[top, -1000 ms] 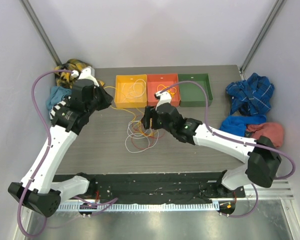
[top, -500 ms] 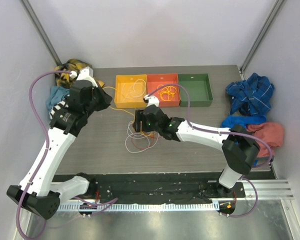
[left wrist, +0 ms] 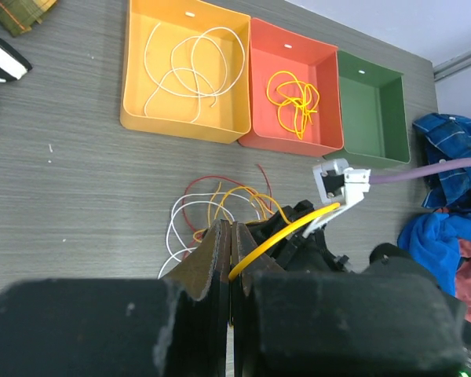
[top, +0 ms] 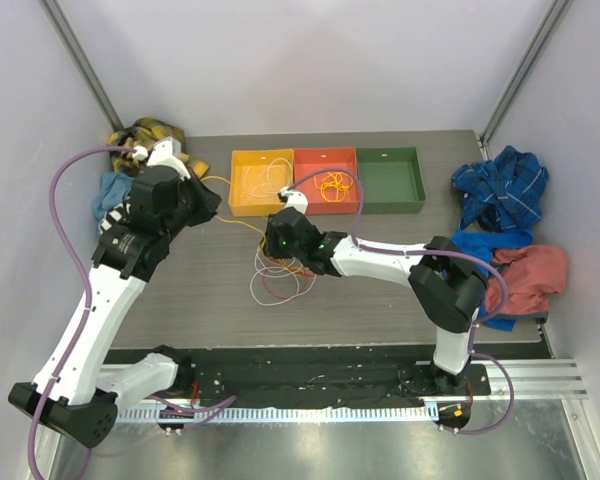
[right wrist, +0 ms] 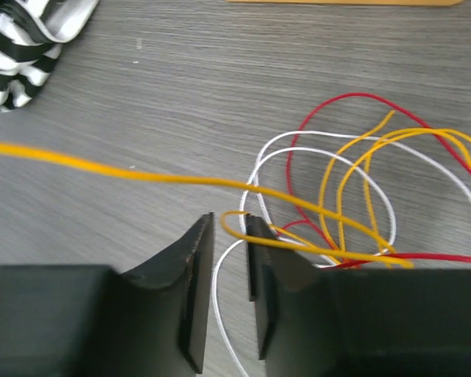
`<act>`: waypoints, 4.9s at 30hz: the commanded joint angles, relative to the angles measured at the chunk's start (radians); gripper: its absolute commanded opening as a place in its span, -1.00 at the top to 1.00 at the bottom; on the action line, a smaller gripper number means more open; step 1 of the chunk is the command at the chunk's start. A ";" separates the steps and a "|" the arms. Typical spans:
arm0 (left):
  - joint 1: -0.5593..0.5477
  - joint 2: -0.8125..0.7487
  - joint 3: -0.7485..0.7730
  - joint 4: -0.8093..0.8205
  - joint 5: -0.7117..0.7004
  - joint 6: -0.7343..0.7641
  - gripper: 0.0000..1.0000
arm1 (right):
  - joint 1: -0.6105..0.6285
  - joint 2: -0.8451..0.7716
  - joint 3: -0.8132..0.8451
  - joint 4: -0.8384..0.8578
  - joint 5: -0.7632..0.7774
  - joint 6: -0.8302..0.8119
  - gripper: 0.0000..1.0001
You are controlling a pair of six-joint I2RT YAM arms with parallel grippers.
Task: Untangle the cables
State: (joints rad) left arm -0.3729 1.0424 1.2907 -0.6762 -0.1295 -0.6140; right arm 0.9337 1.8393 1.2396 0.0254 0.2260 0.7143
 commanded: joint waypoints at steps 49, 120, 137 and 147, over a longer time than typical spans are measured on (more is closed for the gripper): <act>-0.001 0.361 -0.106 -0.097 -0.239 0.034 0.38 | -0.016 -0.724 0.648 -0.641 0.512 -0.471 0.98; -0.001 0.162 -0.396 0.106 0.050 -0.089 -0.97 | -0.420 0.285 0.995 -0.154 0.136 -0.398 0.98; -0.003 0.156 -0.404 0.107 0.054 -0.092 -0.97 | -0.423 0.309 0.784 -0.190 0.136 -0.340 -0.40; -0.001 0.153 -0.369 0.090 0.019 -0.090 -1.00 | -0.363 -0.128 0.442 -0.090 0.276 -0.308 -0.76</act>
State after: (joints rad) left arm -0.3729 1.2182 0.8932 -0.5995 -0.0860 -0.7002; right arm 0.5259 1.9976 1.7473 -0.1562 0.4168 0.3702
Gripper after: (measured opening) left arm 0.996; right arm 0.876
